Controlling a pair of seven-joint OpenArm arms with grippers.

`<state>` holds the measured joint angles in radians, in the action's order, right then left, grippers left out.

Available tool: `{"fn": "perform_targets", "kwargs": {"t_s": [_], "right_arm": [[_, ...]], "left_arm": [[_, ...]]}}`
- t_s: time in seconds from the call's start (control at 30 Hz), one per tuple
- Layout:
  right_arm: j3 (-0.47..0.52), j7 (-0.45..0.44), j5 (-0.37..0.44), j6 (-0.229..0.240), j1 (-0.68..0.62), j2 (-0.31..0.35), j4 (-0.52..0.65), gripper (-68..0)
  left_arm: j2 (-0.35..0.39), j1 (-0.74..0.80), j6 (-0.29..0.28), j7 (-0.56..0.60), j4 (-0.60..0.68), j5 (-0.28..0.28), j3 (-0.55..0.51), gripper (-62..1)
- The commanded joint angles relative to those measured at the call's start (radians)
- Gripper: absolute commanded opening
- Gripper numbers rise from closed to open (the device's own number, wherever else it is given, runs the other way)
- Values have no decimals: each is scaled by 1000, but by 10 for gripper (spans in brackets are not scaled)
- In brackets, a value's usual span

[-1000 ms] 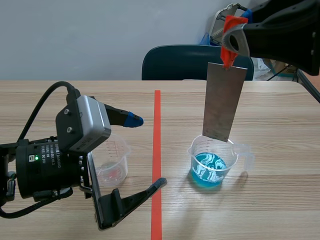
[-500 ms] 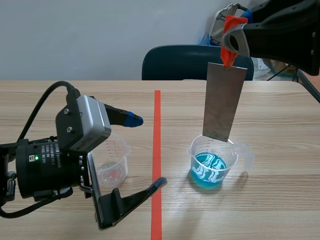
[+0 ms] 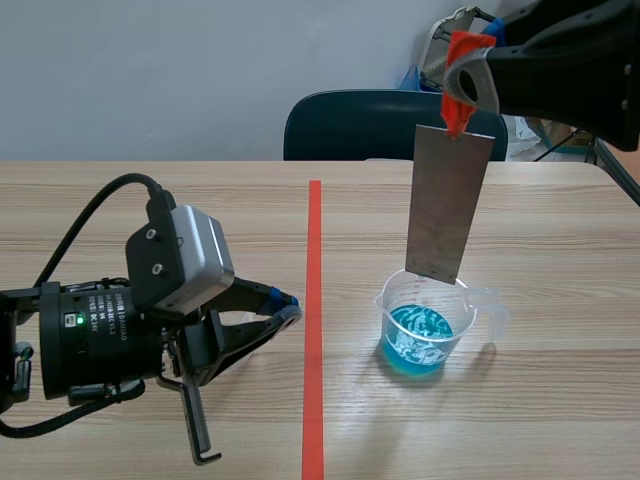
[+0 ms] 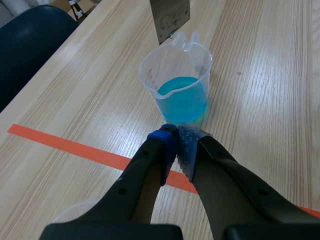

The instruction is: Do the redox reaction experiment

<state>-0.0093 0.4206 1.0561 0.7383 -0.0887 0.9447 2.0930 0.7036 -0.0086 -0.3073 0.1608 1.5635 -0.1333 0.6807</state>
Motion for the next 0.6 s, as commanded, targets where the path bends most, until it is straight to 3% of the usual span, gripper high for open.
{"fn": "perform_targets", "kwargs": {"t_s": [0.0, 0.13, 0.57], "right_arm": [[11, -14, 11, 7, 19, 13, 9, -669], [11, -14, 11, 7, 19, 13, 9, -669], [11, -14, 11, 7, 19, 13, 9, -669]], "left_arm": [[-8, -9, 6, 18, 18, -31, -2, -594], [-16, -14, 6, 25, 18, -69, -2, -594], [-109, -69, 7, -30, 11, -89, 0, -594]]}}
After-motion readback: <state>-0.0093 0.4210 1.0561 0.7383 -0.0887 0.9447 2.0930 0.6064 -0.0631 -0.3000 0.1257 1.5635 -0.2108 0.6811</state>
